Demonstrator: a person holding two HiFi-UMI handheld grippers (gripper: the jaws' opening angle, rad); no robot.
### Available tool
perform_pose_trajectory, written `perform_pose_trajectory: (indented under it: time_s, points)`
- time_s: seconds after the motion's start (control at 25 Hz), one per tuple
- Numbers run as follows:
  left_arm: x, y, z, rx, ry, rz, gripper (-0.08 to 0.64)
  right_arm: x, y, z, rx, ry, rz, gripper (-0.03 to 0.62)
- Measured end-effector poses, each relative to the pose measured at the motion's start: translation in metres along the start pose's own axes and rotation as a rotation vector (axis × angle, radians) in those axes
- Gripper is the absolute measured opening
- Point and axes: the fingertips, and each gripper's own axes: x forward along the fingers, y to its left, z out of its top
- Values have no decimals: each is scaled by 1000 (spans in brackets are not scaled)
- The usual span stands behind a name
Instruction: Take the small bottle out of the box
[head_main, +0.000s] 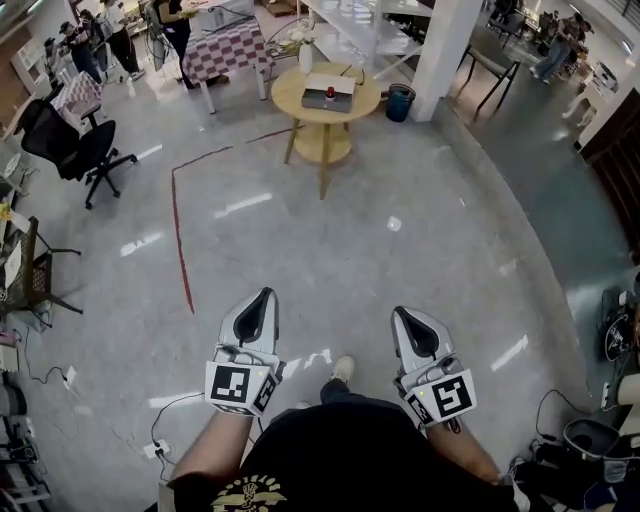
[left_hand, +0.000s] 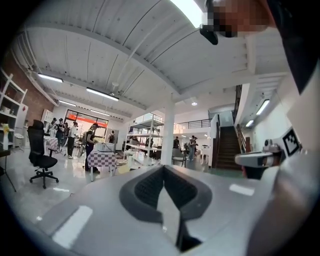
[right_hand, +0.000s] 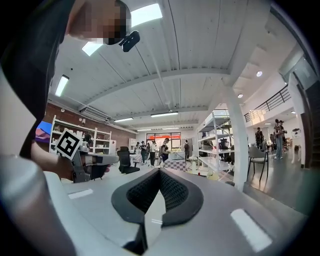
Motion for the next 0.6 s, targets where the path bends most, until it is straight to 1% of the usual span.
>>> perform_pose_trajectory:
  time_s: [0.2, 0.36, 0.48, 0.6]
  points:
    - [45, -19, 11, 5, -7, -10, 0, 13, -43, 4, 21, -25, 8, 8]
    - [65, -24, 11, 9, -8, 28, 0, 20, -70, 1, 24, -20, 10, 8]
    - [74, -28, 6, 3, 1, 43, 0, 23, -82, -5, 39, -2, 13, 8]
    - [80, -32, 11, 16, -4, 42, 0, 25, -88, -5, 46, 1, 27, 8]
